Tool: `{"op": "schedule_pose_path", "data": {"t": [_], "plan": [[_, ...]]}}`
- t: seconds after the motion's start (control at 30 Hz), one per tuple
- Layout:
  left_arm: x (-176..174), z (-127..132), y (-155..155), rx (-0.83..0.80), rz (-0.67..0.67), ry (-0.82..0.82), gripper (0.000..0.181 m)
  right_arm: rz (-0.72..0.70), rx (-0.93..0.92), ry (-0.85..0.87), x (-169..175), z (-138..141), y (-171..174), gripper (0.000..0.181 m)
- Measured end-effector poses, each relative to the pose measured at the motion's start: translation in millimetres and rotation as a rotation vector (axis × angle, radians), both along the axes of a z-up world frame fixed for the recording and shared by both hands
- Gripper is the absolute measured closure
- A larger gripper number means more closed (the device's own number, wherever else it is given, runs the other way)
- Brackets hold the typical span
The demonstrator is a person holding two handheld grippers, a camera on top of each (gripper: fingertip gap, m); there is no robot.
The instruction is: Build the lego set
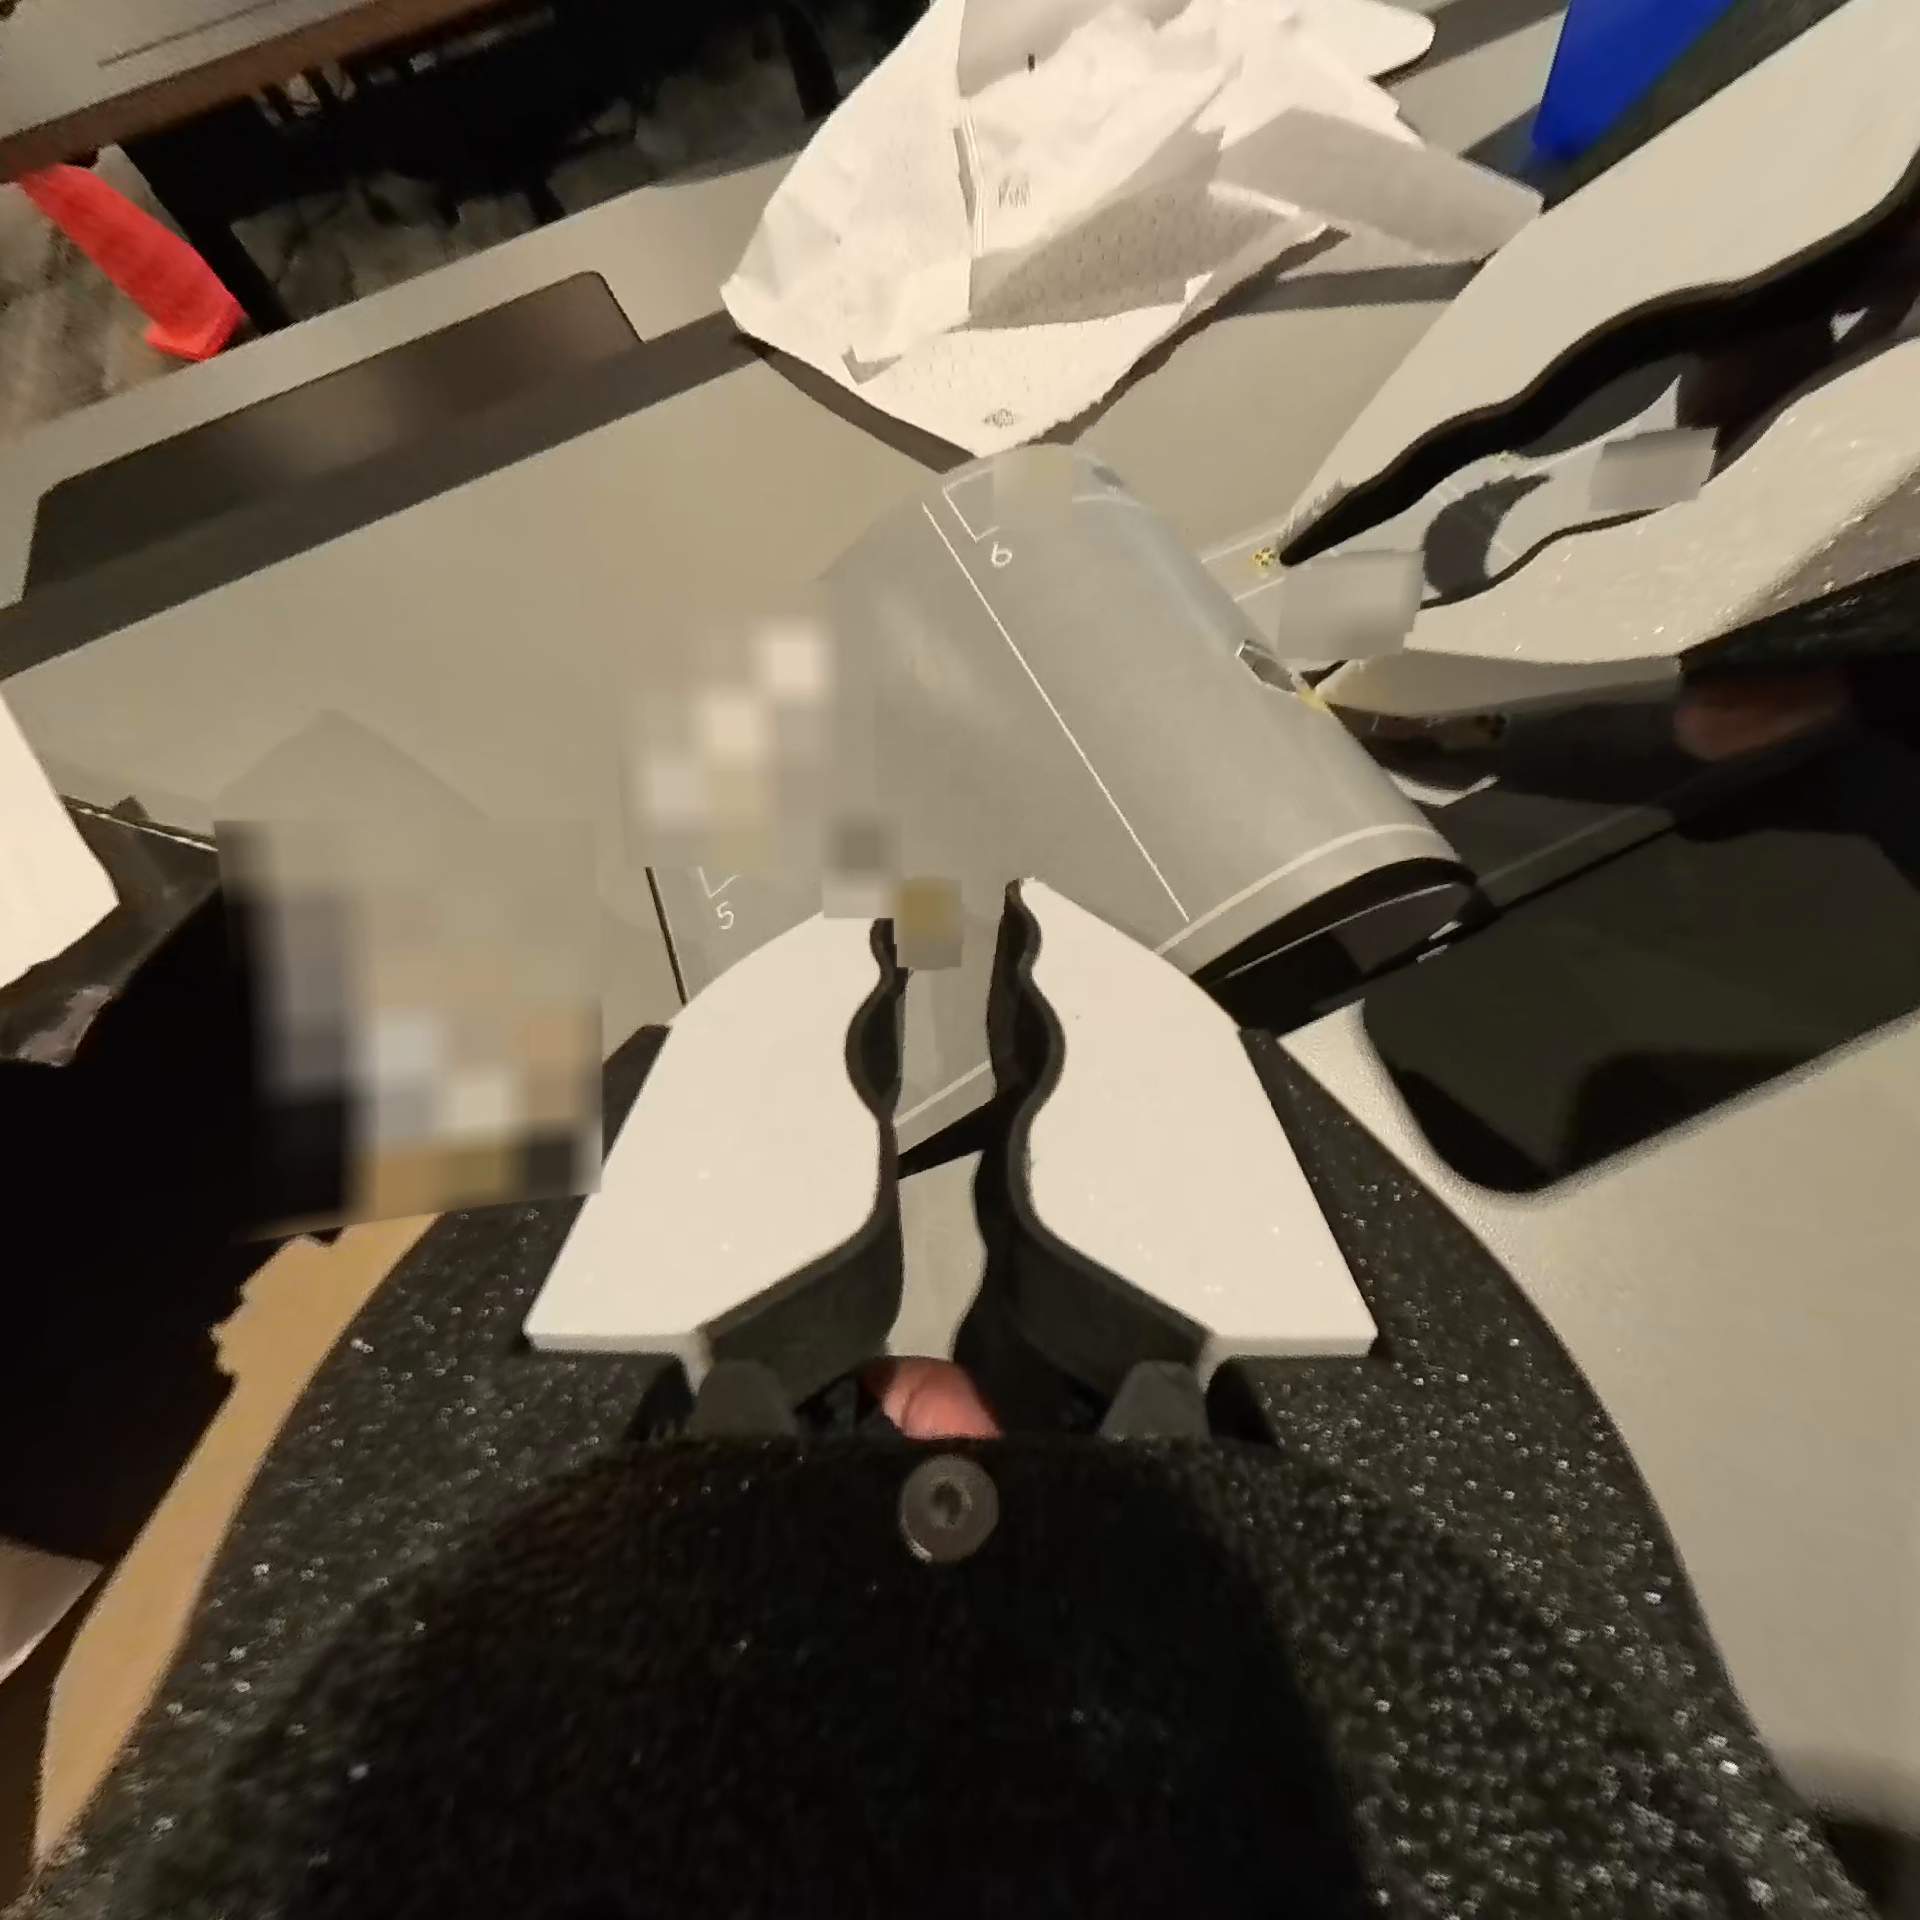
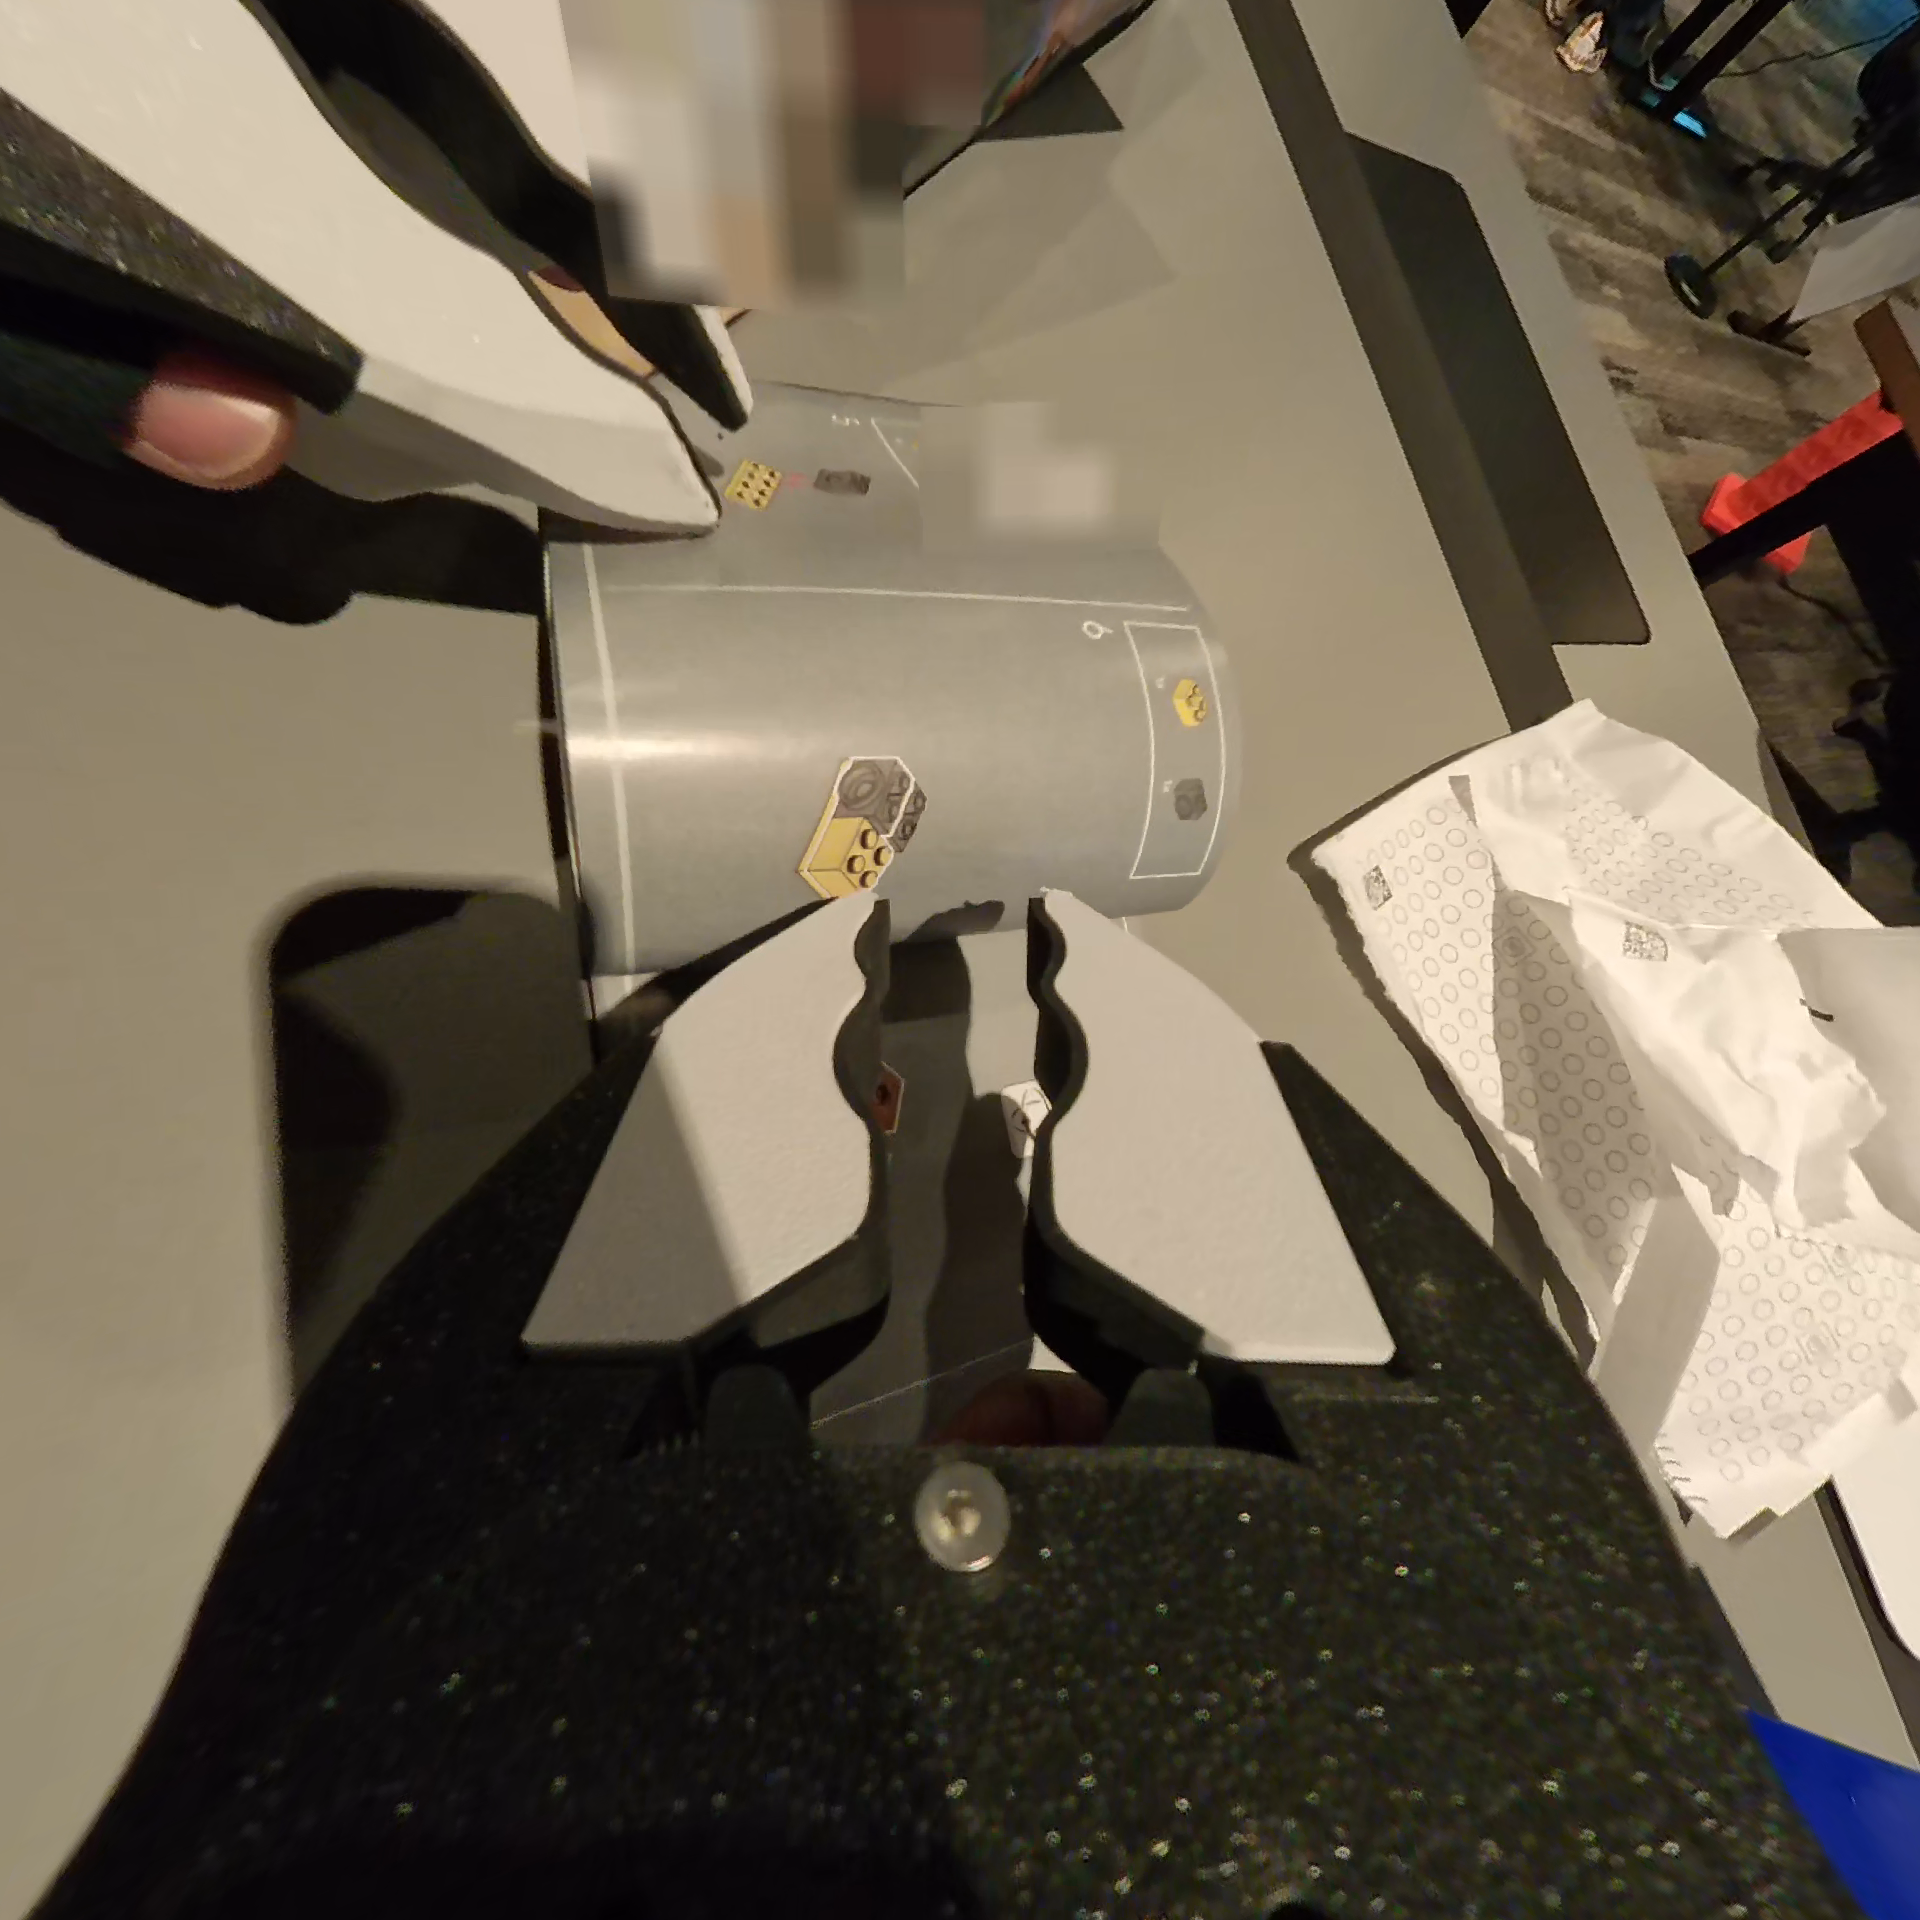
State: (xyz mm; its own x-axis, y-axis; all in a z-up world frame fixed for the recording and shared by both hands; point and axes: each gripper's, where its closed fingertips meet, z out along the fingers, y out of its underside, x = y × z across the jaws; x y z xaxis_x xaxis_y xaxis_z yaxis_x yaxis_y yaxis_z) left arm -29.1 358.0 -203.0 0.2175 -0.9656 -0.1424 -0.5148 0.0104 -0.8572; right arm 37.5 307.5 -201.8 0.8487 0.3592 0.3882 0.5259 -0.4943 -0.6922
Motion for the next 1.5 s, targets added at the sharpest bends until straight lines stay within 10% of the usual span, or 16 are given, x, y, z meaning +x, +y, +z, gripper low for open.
{"op": "schedule_pose_path", "data": {"t": [1.5], "plan": [[2.4,-18.8,-14.9,0.005,-0.064,0.127,0.165,-0.130,-0.296,0.113,45.5,-32.2,-66.0,0.169]]}}
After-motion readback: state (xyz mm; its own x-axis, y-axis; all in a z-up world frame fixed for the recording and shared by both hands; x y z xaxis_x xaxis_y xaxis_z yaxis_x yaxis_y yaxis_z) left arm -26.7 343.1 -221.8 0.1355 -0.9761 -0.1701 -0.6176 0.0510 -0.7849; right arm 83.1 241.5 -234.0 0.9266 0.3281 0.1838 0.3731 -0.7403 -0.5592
